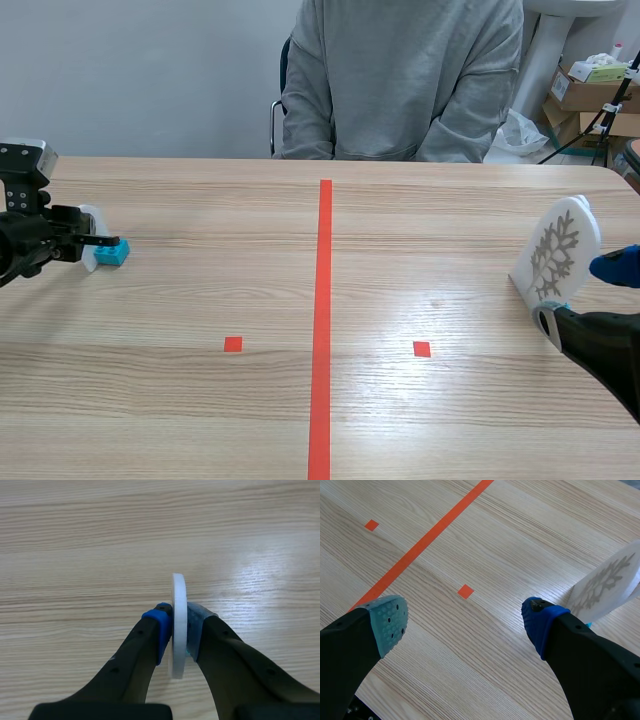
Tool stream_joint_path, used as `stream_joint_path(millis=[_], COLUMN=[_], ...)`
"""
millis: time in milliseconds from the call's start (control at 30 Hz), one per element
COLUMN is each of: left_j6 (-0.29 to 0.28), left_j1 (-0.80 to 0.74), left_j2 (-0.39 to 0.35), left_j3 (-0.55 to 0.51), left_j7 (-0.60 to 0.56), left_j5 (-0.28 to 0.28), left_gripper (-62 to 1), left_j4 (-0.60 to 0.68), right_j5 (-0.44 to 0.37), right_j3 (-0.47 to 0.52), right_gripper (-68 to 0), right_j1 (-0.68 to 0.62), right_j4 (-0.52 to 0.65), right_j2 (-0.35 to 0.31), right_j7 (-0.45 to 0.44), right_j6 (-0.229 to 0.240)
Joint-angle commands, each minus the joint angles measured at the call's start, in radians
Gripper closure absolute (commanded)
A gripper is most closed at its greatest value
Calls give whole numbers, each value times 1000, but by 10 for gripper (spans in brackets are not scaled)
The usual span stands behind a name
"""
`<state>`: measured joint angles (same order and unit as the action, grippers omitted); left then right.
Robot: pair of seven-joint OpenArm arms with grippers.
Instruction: Do the leaf sorting experiment
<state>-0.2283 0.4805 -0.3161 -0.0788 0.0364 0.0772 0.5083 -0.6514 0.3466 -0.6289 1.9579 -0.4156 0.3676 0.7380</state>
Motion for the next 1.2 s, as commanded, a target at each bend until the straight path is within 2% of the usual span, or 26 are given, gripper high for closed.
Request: stream_joint_path(millis=[0,67,133,333,367,433,567,700,867,1033,1167], left_j6=[2,2,2,2,2,1,-29,-58,-59,-89,-118], left_j1=[3,-1,-1,-1,-1,-1,-24,-129,-345,-611,-808], left_j2=[-9,-9,-9,-9,-9,-9,-14,-34,-68,-91,-101], left_j3=[-11,-11,-11,-11,-11,-11,-11,-11,-12,-12,-12], left_j7=[-11,-16,-18,-26,-32,-39,-47,-38,-12,18,42], left_j5=[6,6,7,8,8,8,12,54,80,101,177], left_gripper=[-33,-86,-171,-512,-555,-604,-618,-618,-617,-617,-617], left_j4=[26,26,26,26,26,26,52,193,479,842,1067], right_j5=[-8,-8,-8,-8,-8,-8,-8,-7,-7,-7,-7], right_j3=[1,1,1,1,1,1,1,1,1,1,1], right_gripper=[-466,-466,-466,-466,-466,-466,-466,-466,-466,-466,-466], right_j1=[14,14,14,14,14,14,14,14,14,14,14], right_j4=[0,0,0,0,0,0,0,0,0,-2,-2], right_j2=[-5,-5,-5,-5,-5,-5,-5,-5,-5,-5,-5], right_j7=[-14,-14,-14,-14,-14,-14,-14,-14,-13,-10,-10], right_j6=[8,8,8,8,8,8,8,8,8,8,8])
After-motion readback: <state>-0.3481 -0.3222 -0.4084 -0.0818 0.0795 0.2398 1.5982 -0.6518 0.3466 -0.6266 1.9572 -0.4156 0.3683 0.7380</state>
